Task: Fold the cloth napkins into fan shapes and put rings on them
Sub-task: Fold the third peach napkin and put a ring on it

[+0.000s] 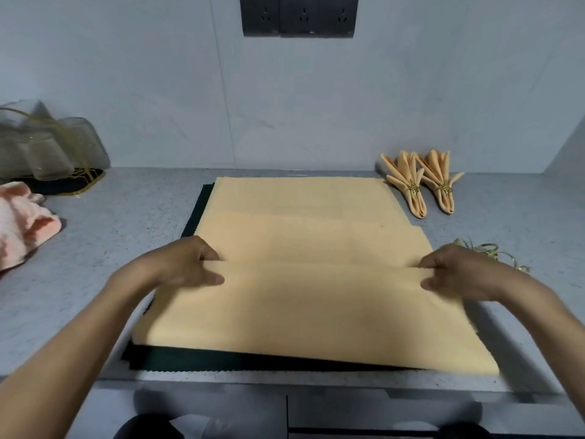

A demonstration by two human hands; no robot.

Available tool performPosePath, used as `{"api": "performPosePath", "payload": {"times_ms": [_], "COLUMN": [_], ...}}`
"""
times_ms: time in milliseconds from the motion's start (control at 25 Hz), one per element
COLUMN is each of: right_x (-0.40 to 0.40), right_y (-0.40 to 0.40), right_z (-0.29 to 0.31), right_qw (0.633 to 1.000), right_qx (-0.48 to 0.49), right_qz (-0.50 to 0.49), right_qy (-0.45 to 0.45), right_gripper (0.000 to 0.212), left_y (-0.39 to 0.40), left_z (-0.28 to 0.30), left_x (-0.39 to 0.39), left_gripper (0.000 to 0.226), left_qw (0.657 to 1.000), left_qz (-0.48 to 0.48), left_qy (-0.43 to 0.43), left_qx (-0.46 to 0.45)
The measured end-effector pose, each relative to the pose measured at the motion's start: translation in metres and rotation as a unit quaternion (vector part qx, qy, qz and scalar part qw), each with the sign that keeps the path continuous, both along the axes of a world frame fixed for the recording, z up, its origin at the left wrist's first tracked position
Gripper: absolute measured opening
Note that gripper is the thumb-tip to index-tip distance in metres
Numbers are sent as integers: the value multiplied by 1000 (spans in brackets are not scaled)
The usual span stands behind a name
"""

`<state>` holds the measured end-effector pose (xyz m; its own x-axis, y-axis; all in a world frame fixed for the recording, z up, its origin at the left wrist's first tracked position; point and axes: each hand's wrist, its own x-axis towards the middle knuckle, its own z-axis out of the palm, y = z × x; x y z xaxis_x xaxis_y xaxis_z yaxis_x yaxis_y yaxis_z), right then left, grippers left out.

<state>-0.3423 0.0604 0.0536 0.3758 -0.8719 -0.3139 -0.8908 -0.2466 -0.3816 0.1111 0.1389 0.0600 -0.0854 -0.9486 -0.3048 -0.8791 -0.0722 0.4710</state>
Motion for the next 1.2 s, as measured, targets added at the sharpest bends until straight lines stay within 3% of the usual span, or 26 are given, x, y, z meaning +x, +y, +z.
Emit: {"api": "performPosePath", "payload": {"times_ms": [80, 160, 200, 280, 320, 400, 520, 720, 800, 920, 1000, 1120, 1200], "right_x": [-2, -3, -2, 6, 11, 27, 45, 46, 40, 32, 31, 31, 36], "right_y": [-28, -46, -50, -39, -25, 14, 53, 58, 63, 81, 89, 75, 47], "right_z": [-18, -30, -32, -33, -31, -24, -35, -50, -41, -34, -23, -7, -9], "right_qw": [995, 981, 969, 947, 946, 960, 968, 941, 941, 941, 960, 983, 986], "right_qx": [-73, -155, -210, -301, -319, -255, -154, -269, -281, -265, -184, -68, -103], "right_qz": [-47, -94, -116, -105, -57, 76, 195, 203, 182, 209, 213, 169, 131], "right_qy": [54, 69, 67, 38, -7, -87, -19, -43, -50, -30, 3, 28, 13], "right_gripper": [11, 21, 26, 42, 49, 55, 53, 31, 29, 24, 23, 33, 32], "left_y": [-27, -45, -49, -42, -32, -6, 21, 30, 35, 59, 72, 59, 25], "left_z": [-12, -22, -25, -27, -27, -28, -44, -43, -39, -29, -19, -6, -17], "left_x": [14, 20, 17, 1, -7, -24, -33, -38, -38, -41, -42, -44, -34], "left_gripper": [16, 5, 18, 40, 40, 41, 56, 41, 33, 34, 40, 32, 41], "left_qw": [993, 975, 966, 957, 962, 975, 968, 957, 951, 944, 940, 975, 976], "left_qz": [96, 186, 209, 188, 116, -87, -222, -162, -187, -218, -236, -173, -144], "left_qy": [55, 60, 29, 14, 39, 55, -2, -80, -101, -137, -168, -109, -115], "left_qx": [-45, -110, -150, -222, -245, -196, -113, -228, -225, -206, -178, -89, -116]}}
